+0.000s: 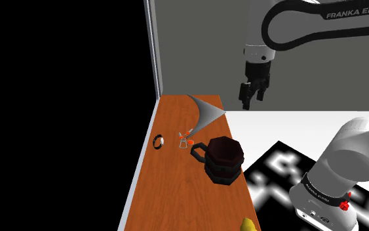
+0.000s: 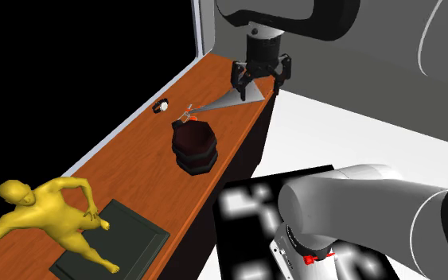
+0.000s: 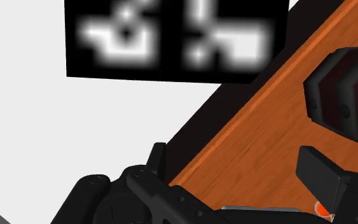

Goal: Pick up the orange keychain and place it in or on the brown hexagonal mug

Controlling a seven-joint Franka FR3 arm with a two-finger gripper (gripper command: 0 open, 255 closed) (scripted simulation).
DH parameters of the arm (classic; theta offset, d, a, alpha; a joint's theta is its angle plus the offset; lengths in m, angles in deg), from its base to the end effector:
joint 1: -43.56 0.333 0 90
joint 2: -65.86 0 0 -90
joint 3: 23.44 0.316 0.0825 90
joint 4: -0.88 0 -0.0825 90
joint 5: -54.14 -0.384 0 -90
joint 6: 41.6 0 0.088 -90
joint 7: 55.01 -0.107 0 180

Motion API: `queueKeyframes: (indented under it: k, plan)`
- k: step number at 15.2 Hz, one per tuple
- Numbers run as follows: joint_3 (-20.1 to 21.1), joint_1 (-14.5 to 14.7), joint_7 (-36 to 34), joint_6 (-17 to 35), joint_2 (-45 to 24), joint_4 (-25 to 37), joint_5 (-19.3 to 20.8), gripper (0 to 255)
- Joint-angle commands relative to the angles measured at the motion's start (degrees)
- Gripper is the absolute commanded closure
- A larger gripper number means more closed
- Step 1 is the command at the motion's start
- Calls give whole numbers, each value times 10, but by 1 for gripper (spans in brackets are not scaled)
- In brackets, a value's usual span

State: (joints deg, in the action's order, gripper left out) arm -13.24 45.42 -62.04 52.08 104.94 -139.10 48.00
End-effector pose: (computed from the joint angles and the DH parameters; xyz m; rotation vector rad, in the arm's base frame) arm 0.3227 0.0878 0.5171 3.1100 0.0421 -0.2031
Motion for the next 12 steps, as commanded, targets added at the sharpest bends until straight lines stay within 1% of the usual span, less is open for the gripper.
queueKeyframes:
  k: [1, 7, 12]
  plan:
    - [21, 0, -31, 31, -34, 6, -12, 0]
    - [80, -4, -124, 114, -149, 48, -27, 0]
    - [122, -10, -207, 172, -258, 104, -13, 0]
